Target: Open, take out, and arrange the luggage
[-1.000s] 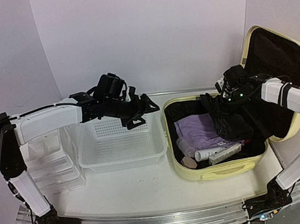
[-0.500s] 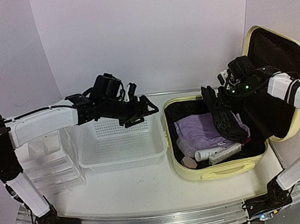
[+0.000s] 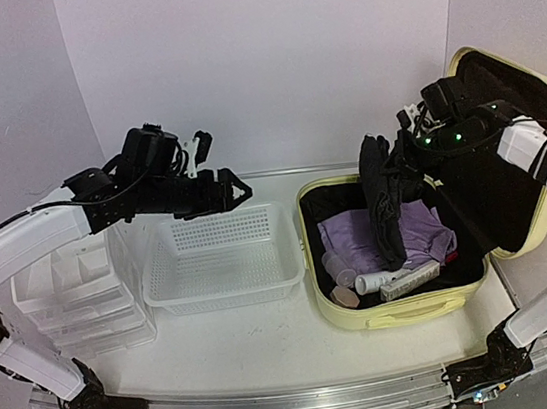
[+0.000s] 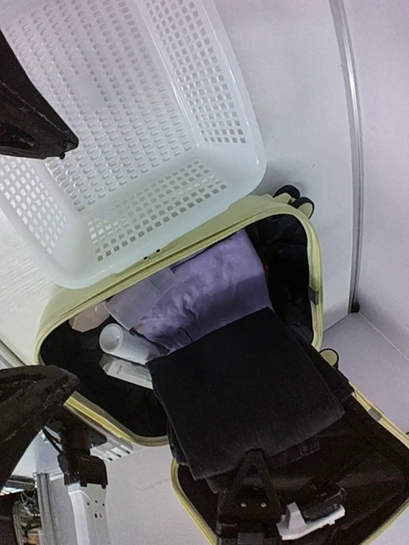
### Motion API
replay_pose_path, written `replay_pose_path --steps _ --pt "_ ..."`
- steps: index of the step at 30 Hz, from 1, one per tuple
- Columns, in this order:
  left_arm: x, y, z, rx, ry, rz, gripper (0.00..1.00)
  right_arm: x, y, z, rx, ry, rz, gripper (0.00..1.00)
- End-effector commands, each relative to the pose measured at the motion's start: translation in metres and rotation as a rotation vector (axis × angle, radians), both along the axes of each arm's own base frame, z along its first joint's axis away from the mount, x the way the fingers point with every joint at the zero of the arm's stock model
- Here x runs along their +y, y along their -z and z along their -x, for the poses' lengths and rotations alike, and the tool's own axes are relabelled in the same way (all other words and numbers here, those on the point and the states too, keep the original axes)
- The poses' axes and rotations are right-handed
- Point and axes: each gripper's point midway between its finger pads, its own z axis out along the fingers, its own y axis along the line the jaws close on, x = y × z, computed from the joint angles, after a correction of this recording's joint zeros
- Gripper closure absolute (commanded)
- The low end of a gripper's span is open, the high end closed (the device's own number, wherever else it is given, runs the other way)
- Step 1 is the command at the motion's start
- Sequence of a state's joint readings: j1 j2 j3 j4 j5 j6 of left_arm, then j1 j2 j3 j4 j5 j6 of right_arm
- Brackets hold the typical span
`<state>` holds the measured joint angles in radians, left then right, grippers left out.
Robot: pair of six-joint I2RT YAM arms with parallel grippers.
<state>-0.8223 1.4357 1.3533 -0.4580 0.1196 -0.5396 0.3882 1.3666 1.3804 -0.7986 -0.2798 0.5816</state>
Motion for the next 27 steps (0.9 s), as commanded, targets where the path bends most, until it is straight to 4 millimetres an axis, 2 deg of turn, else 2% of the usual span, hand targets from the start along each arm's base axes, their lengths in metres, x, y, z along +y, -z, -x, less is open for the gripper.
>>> replay_pose_path --steps 1,3,6,13,21,24,27 --pt "0.018 -0.014 0.003 -0.088 -0.019 -0.031 0.16 0.024 -0.104 -0.004 -0.234 -0.037 -0.207 1.0" --pt "0.023 -0.02 0.005 -0.107 -0.025 -0.028 0.16 0.033 -0.118 -0.003 -0.251 -0.041 -0.236 1.0" --pt "0.033 -0.028 0.008 -0.139 -0.045 -0.025 0.16 0.056 -0.136 0.0 -0.267 -0.076 -0.291 1.0" --pt "0.064 -0.057 0.019 -0.252 -0.098 -0.017 0.15 0.13 -0.155 0.004 -0.285 -0.186 -0.344 1.0" --pt "0.098 -0.07 0.036 -0.309 -0.143 -0.021 0.13 0.21 -0.142 0.004 -0.267 -0.262 -0.355 1.0" --pt "0.107 -0.072 0.042 -0.322 -0.151 -0.018 0.13 0.234 -0.137 0.006 -0.262 -0.289 -0.354 1.0" --pt "0.112 -0.073 0.046 -0.328 -0.153 -0.022 0.13 0.248 -0.126 0.003 -0.253 -0.285 -0.337 1.0"
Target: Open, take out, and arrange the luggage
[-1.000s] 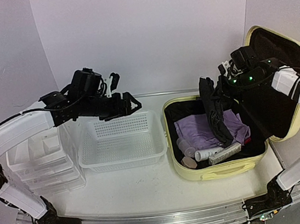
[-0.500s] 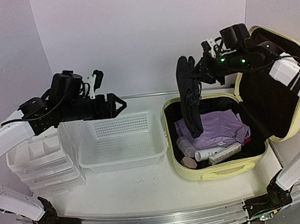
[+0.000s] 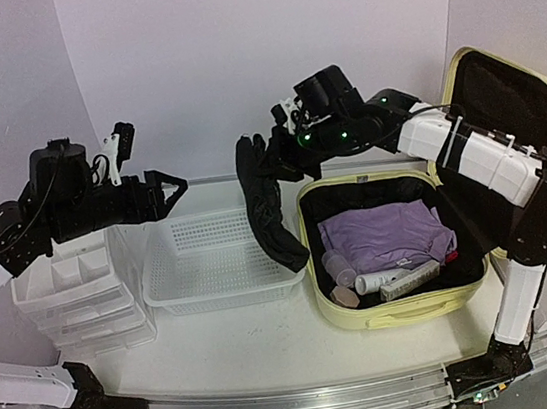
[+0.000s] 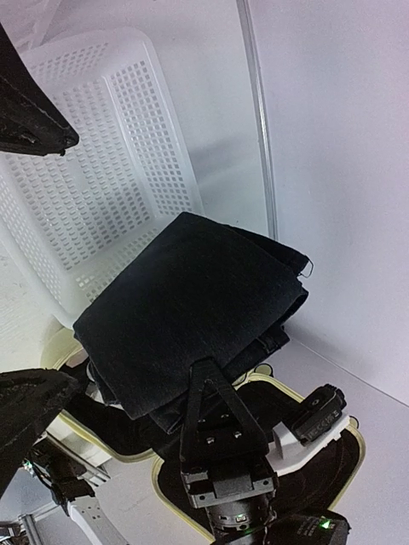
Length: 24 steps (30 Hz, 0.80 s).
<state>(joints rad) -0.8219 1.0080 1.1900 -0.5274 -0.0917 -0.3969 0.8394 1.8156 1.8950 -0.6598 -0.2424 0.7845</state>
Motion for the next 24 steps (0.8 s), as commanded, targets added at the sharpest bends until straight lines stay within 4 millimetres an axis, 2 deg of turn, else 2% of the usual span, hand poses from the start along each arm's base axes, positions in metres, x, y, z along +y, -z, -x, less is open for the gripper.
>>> replay_pose_path --steps 1,9,17,24 --pt "0.014 -0.005 0.003 -0.037 -0.028 -0.015 0.13 0.021 -0.073 -0.011 -0.177 0.027 -0.168 1.0" --pt "0.021 -0.007 0.007 -0.057 -0.035 -0.019 0.12 0.035 -0.069 -0.013 -0.206 0.056 -0.117 1.0" --pt "0.023 -0.006 0.009 -0.059 -0.031 -0.022 0.11 0.018 -0.062 -0.009 -0.25 0.089 -0.011 1.0" --pt "0.019 -0.005 0.008 -0.051 -0.022 -0.026 0.11 0.007 -0.041 0.002 -0.215 0.114 0.036 1.0"
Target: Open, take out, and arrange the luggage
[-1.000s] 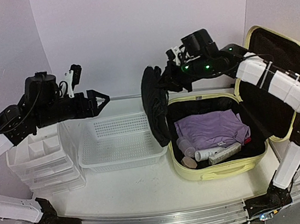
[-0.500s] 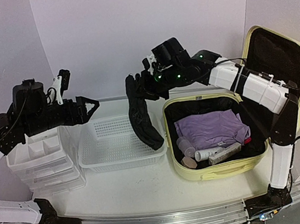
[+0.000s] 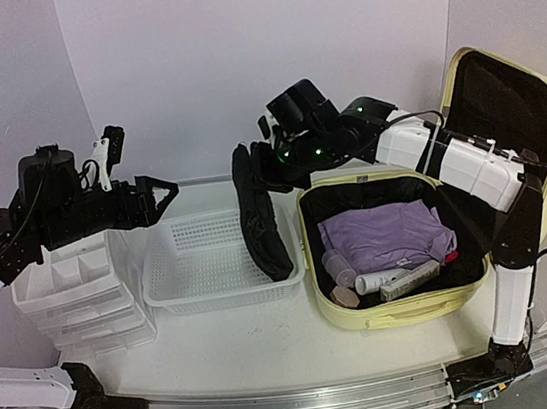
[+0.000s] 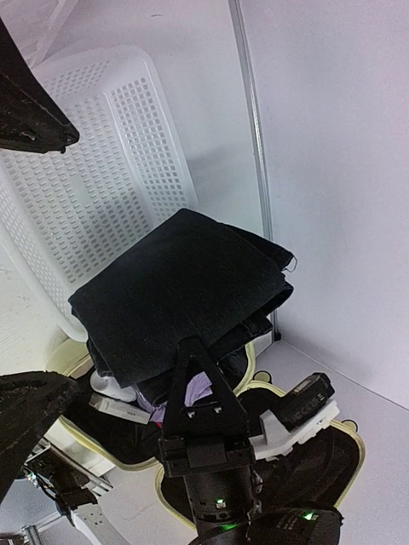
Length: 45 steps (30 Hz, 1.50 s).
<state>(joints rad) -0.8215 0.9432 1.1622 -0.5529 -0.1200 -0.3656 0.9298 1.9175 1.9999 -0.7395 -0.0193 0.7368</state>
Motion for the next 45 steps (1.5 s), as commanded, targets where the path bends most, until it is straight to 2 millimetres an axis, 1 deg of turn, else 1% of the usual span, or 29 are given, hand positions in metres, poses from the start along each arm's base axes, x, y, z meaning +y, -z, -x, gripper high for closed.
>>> replay_pose_path --steps 1,4,6,8,10,13,16,18,19,23,27,38,41,42,43,44,45 --pt "0.003 -0.002 0.0 -0.014 -0.004 -0.006 0.11 -0.014 -0.064 0.005 -0.134 0.041 -0.114 1.0" --pt "0.002 -0.001 0.0 -0.009 0.0 -0.004 0.11 -0.02 -0.054 0.005 -0.134 0.075 -0.069 1.0" --pt "0.002 -0.002 0.001 -0.01 0.002 0.0 0.11 -0.025 -0.053 0.005 -0.164 0.105 -0.021 1.0" --pt "0.003 -0.003 0.001 -0.012 0.001 0.002 0.11 -0.023 -0.048 0.01 -0.183 0.112 0.029 1.0" --pt "0.004 -0.004 0.002 -0.014 -0.001 0.006 0.11 -0.02 -0.041 0.009 -0.193 0.122 0.065 1.0" --pt "0.005 -0.005 0.004 -0.019 0.0 0.011 0.11 -0.013 -0.021 0.009 -0.191 0.136 0.118 1.0" --pt "0.008 -0.006 0.007 -0.021 0.0 0.017 0.11 -0.004 0.0 0.008 -0.187 0.139 0.166 1.0" --pt "0.011 -0.007 0.008 -0.024 -0.001 0.019 0.11 0.004 0.007 0.007 -0.177 0.132 0.169 1.0" --pt "0.012 -0.006 0.009 -0.024 -0.002 0.016 0.11 0.009 0.014 0.007 -0.167 0.126 0.175 1.0" --pt "0.017 -0.008 0.012 -0.031 -0.009 0.019 0.11 0.024 0.03 0.004 -0.143 0.12 0.182 1.0" --pt "0.021 -0.01 0.016 -0.039 -0.011 0.025 0.11 0.038 0.05 0.002 -0.114 0.105 0.196 1.0" --pt "0.031 -0.013 0.023 -0.055 -0.019 0.028 0.11 0.067 0.088 0.002 -0.057 0.07 0.208 1.0" --pt "0.033 -0.014 0.024 -0.059 -0.021 0.027 0.1 0.083 0.103 0.007 -0.019 0.016 0.191 1.0" --pt "0.034 -0.014 0.024 -0.059 -0.022 0.026 0.1 0.093 0.112 0.009 0.006 -0.011 0.171 0.98" --pt "0.034 -0.014 0.024 -0.058 -0.023 0.025 0.1 0.108 0.121 0.012 0.023 -0.056 0.131 0.88" --pt "0.034 -0.014 0.024 -0.057 -0.025 0.027 0.1 0.128 0.139 0.016 0.034 -0.133 0.087 0.73" --pt "0.034 -0.014 0.023 -0.054 -0.028 0.028 0.1 0.147 0.149 0.022 0.037 -0.214 0.032 0.6"
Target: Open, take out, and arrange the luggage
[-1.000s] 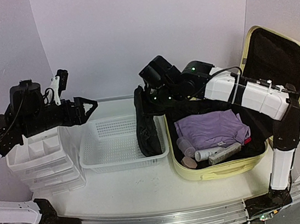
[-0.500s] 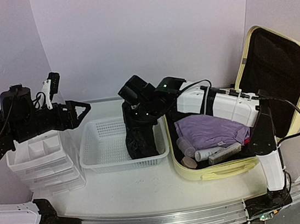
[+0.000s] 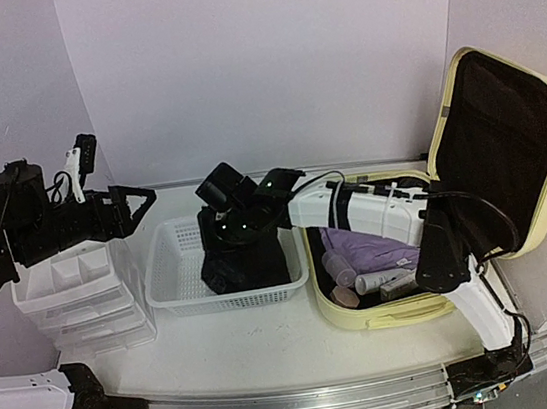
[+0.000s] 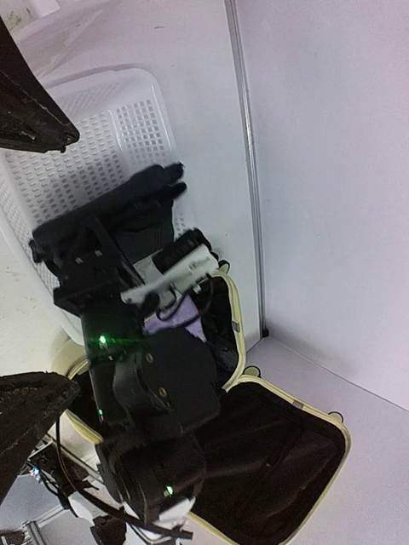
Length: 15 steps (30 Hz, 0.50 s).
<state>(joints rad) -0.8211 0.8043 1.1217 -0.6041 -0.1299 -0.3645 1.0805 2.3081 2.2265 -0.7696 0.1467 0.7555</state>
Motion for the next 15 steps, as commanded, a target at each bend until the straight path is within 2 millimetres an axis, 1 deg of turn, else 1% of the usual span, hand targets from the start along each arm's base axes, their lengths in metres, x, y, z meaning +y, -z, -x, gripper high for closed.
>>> replay_pose_path --steps 1,2,3,4,5,6,8,10,11,13,15 --pt "0.006 -0.005 -0.001 -0.016 -0.02 -0.001 0.1 0.069 0.027 0.006 0.063 -0.218 -0.22 0.51" --pt "0.004 -0.006 0.0 -0.014 -0.016 0.004 0.1 0.076 0.02 0.005 0.073 -0.24 -0.261 0.43" --pt "0.004 -0.007 0.0 -0.011 -0.013 0.006 0.11 0.081 0.007 0.002 0.051 -0.26 -0.305 0.35" --pt "0.004 -0.007 0.001 -0.007 -0.01 0.013 0.11 0.083 -0.007 0.0 0.014 -0.266 -0.333 0.23" --pt "0.004 -0.008 0.003 -0.004 -0.005 0.019 0.11 0.083 -0.018 -0.002 -0.014 -0.268 -0.355 0.14" --pt "0.004 -0.008 0.004 -0.002 -0.004 0.024 0.11 0.082 -0.029 -0.004 -0.023 -0.271 -0.375 0.09" --pt "0.006 -0.007 0.004 0.002 -0.013 0.026 0.11 0.078 -0.046 -0.003 -0.018 -0.293 -0.408 0.08" --pt "0.005 -0.002 0.001 0.012 -0.023 0.017 0.11 0.067 -0.057 -0.003 -0.009 -0.286 -0.414 0.07" --pt "0.004 0.001 0.0 0.02 -0.022 0.013 0.11 0.059 -0.059 -0.001 -0.002 -0.283 -0.407 0.07" --pt "-0.002 0.008 -0.003 0.043 -0.014 0.002 0.11 0.04 -0.07 0.003 -0.005 -0.295 -0.396 0.05" --pt "-0.007 0.016 -0.005 0.066 -0.004 -0.011 0.1 0.016 -0.078 0.011 -0.023 -0.323 -0.352 0.03"
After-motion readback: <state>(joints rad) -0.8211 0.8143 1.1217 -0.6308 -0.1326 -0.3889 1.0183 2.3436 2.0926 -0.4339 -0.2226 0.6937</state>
